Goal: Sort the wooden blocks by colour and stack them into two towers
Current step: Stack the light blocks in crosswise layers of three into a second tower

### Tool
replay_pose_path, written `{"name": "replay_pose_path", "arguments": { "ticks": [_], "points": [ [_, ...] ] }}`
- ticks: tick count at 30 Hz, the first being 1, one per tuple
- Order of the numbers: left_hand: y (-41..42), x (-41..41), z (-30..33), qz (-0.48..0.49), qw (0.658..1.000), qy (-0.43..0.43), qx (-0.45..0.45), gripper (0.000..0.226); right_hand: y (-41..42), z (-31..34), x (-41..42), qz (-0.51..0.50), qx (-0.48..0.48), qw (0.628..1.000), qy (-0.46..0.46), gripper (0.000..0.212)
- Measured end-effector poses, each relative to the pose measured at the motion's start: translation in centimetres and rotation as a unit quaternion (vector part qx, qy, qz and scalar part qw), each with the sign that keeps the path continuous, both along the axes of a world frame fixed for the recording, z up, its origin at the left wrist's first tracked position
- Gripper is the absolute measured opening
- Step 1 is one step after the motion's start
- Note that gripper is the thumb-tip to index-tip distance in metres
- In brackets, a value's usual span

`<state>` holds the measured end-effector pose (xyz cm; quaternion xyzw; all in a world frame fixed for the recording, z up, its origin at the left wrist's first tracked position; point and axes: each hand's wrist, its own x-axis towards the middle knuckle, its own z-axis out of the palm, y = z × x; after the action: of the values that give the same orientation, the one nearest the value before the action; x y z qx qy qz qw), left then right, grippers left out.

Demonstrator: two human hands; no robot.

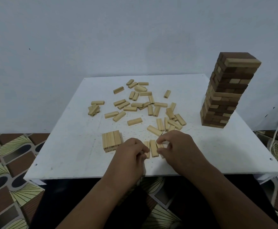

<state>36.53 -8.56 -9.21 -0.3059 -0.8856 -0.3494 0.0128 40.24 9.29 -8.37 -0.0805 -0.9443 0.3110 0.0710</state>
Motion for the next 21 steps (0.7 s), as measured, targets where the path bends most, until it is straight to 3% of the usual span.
{"name": "replay_pose_path", "arguments": {
  "ticks": [7, 13, 21],
  "points": [
    [-0.2, 0.0, -0.3, -0.005, 1.0, 0.016, -0.009, 0.017, 0.5, 0.7, -0.1, 0.082, -0.04, 0.996, -0.02, 0.038],
    [-0.2, -0.4, -0.6, -0.017, 1.0, 0.007, -0.005, 0.019, 0.9, 0.3, -0.4, 0.094, -0.006, 0.995, -0.023, 0.022],
    [0.4, -0.6, -0.8, -0.039, 0.999, 0.025, 0.014, 0.019, 1.1, 0.0, -0.5, 0.115, -0.015, 0.993, -0.019, 0.045]
  ]
}}
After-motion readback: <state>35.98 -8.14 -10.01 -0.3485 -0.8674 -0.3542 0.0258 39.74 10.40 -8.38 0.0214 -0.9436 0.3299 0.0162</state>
